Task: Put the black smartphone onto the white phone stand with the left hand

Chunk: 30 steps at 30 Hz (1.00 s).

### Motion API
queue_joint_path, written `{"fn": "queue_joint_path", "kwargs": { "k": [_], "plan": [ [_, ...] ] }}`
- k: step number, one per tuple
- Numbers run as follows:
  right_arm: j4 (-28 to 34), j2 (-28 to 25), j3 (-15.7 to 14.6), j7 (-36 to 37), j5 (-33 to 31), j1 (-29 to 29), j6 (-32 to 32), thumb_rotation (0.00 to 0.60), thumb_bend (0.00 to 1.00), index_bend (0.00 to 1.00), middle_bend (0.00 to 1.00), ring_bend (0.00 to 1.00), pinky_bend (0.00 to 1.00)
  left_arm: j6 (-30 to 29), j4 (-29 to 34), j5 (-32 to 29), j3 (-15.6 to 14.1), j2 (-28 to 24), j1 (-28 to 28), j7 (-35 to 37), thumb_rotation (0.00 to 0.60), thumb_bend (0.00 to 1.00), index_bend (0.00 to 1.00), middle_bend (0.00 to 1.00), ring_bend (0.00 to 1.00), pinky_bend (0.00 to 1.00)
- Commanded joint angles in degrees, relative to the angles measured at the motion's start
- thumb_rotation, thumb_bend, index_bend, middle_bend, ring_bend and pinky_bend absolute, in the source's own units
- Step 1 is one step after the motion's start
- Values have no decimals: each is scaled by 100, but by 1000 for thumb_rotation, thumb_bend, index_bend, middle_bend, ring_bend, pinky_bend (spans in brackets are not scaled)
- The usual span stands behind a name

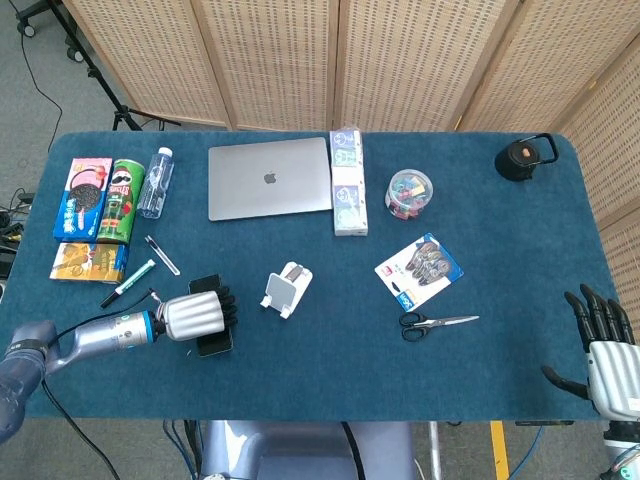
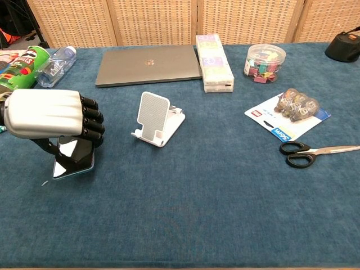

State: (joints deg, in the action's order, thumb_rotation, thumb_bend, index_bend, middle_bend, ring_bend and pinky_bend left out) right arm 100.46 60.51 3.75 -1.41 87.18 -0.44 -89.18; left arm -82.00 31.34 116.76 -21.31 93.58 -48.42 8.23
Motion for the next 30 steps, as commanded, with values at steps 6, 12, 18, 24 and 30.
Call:
{"fn": "queue_joint_path", "kwargs": {
  "k": [6,12,18,24,30],
  "plan": [
    [20,-39,-20,71,65,22,-45,600,0,0,0,0,0,-936,455,216,352,-426,-246,-976,600,94,601,524,452,402],
    [40,-72,-44,138,130,30,-61,600,0,0,0,0,0,-1128,517,701,635,-500,-848,-2664,600,80,602,523,453,401],
    [40,-119,-65,245,168,51,-83,600,0,0,0,0,0,-390,1291,780,905,-488,-1218,-4039,600,92,600,490,452,401],
    [43,-151,-99,330,238,63,-97,600,0,0,0,0,0,37,1382,836,942,-463,-1258,-4604,600,92,598,437,451,396],
    [47,-188,-130,419,304,69,-107,600,0,0,0,0,0,326,1343,809,1085,-222,-1193,-5330,600,100,578,416,451,369]
  ]
}}
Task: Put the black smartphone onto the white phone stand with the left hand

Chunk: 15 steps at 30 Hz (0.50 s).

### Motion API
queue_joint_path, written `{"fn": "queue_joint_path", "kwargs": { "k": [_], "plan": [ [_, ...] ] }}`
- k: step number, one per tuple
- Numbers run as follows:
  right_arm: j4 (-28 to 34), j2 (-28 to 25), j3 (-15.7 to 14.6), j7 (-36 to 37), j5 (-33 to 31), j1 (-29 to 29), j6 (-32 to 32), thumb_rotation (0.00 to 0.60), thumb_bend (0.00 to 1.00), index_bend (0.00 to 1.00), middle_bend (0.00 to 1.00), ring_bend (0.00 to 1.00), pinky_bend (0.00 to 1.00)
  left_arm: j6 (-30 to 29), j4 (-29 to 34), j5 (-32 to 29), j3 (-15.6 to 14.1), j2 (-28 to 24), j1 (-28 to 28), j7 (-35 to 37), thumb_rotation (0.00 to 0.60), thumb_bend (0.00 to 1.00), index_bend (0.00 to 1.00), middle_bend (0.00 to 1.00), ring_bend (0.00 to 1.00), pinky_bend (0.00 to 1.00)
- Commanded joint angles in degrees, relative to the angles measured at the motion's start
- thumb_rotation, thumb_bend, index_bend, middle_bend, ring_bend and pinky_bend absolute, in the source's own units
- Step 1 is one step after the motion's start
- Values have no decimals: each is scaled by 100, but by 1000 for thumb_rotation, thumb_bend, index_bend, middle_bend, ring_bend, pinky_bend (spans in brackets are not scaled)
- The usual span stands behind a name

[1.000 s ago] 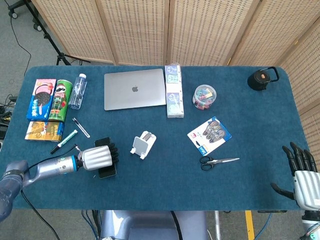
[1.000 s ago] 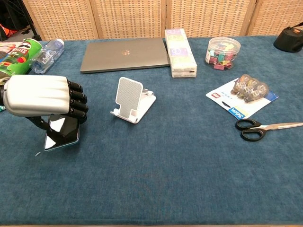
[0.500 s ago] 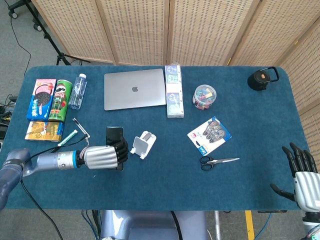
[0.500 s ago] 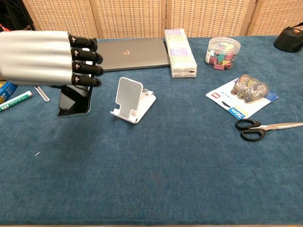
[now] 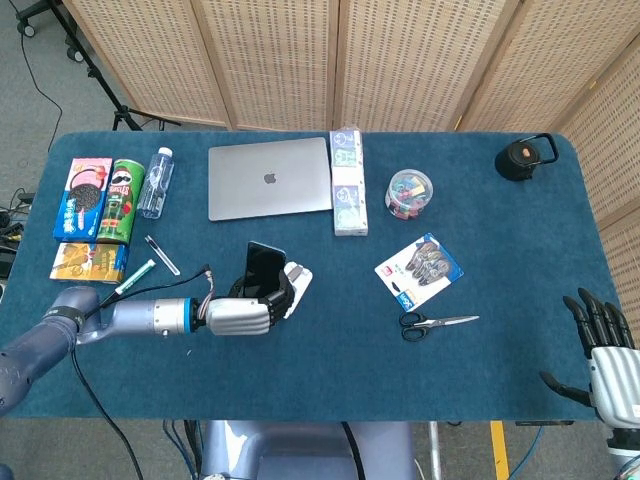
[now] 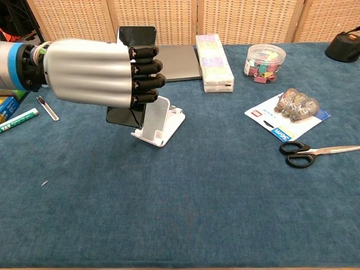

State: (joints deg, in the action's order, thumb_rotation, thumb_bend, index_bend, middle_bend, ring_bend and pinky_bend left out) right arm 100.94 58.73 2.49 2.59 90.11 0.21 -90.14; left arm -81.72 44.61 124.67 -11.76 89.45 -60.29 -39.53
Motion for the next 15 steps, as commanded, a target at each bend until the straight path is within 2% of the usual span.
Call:
{"fn": "queue_joint_path", "kwargs": {
  "k": [1,15],
  "plan": [
    [-3,-15,-8,34,19,7,-13,600,0,0,0,0,0,320,-18,13,131,228,10,-586,600,100,576,410,451,363],
    [-13,-86,-29,216,57,20,-31,600,0,0,0,0,0,35,-1084,-119,193,908,319,-747,600,100,546,350,451,357]
  ]
}}
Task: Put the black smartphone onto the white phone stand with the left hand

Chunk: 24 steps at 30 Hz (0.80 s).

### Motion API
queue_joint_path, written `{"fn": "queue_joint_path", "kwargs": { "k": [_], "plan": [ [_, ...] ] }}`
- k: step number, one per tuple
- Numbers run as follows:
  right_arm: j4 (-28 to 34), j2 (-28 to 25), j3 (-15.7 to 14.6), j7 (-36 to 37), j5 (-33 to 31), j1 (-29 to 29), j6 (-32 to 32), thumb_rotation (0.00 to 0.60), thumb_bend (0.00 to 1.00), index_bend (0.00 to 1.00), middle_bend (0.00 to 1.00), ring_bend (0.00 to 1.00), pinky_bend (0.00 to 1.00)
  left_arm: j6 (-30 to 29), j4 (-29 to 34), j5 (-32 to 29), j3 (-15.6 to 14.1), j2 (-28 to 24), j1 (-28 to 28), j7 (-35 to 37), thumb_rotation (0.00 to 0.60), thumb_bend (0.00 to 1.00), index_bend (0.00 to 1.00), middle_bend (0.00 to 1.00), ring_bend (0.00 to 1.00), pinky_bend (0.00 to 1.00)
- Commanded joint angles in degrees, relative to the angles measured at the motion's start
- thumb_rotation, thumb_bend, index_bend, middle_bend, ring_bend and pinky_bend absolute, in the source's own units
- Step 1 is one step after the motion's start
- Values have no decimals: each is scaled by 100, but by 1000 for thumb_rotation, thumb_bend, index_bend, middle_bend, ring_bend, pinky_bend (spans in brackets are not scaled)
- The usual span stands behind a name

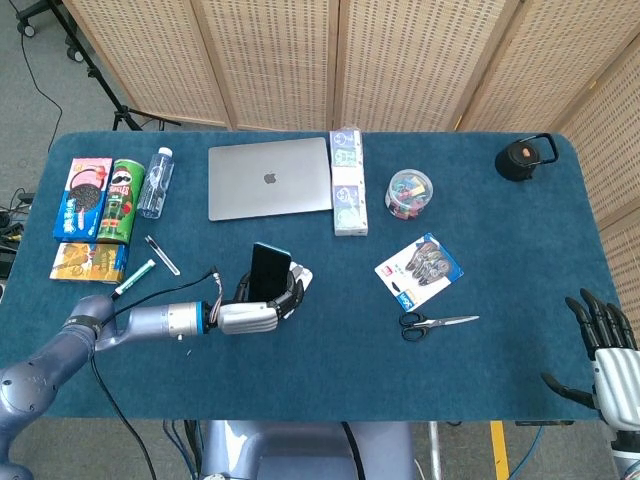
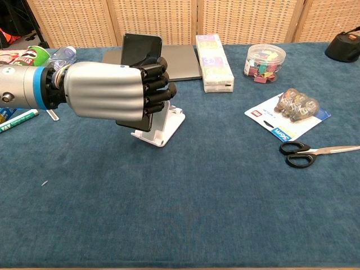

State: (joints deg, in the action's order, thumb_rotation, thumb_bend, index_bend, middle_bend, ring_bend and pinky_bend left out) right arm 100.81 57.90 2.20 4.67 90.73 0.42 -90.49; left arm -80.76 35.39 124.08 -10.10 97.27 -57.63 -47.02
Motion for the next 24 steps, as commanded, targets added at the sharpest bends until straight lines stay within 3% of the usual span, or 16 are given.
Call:
{"fn": "queue_joint_path", "kwargs": {
  "k": [1,8,15,24],
  "plan": [
    [1,-5,1,14,-9,-3,9,600,0,0,0,0,0,-82,-218,-73,34,160,58,-8,600,100,545,349,451,357],
    [14,-19,-2,29,-14,-7,23,600,0,0,0,0,0,-215,-545,-392,257,552,296,-490,600,100,519,343,451,357],
    [17,-51,-17,83,1,3,19,600,0,0,0,0,0,-288,-844,-358,151,828,255,-563,600,99,488,320,451,357],
    [-4,-99,-8,203,-21,14,3,600,0,0,0,0,0,-248,-1139,-376,-8,954,131,-336,600,98,408,221,445,356]
  ]
}}
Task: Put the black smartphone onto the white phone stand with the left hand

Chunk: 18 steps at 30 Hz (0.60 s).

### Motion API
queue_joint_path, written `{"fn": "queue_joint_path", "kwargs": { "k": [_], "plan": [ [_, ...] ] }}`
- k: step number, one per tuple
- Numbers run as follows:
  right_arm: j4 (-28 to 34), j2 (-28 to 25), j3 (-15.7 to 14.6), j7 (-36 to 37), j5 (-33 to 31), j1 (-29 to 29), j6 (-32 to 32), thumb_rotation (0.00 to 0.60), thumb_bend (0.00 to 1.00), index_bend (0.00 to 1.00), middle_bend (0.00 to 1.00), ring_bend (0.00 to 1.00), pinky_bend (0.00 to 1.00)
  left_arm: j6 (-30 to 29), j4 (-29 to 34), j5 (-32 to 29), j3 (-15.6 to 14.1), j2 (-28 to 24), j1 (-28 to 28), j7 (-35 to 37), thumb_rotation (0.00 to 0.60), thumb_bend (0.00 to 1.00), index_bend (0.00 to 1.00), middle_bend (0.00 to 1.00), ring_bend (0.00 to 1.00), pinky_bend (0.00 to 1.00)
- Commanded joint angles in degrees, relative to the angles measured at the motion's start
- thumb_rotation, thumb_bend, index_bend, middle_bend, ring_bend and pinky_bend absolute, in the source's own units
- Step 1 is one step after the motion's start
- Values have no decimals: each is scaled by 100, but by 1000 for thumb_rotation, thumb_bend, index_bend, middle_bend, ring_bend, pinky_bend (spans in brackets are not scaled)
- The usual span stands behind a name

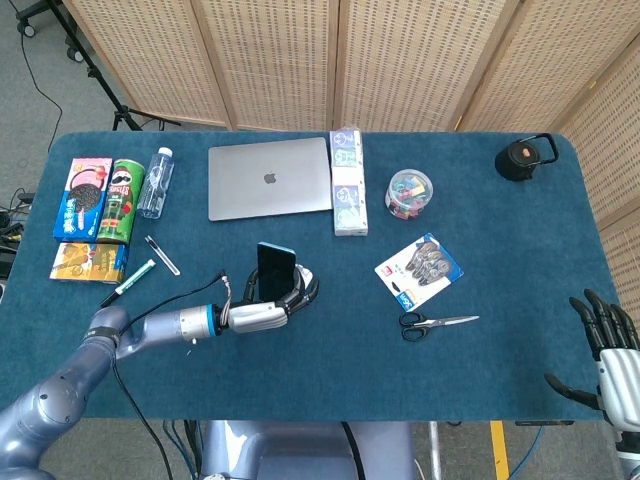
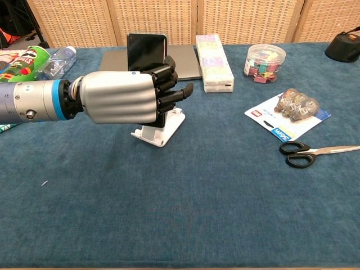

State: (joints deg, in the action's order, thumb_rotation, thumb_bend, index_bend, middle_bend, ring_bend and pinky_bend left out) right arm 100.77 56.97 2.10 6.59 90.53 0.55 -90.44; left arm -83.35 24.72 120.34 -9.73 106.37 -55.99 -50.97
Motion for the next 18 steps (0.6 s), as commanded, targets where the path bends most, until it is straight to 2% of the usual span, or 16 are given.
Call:
{"fn": "queue_joint_path", "kwargs": {
  "k": [1,18],
  "plan": [
    [0,-8,4,12,-2,0,-4,600,0,0,0,0,0,16,-109,-5,-60,65,-42,75,600,99,402,210,441,356],
    [10,1,9,-19,-38,-7,29,600,0,0,0,0,0,-101,-656,-104,-261,330,-96,232,600,98,365,82,434,356]
  ]
}}
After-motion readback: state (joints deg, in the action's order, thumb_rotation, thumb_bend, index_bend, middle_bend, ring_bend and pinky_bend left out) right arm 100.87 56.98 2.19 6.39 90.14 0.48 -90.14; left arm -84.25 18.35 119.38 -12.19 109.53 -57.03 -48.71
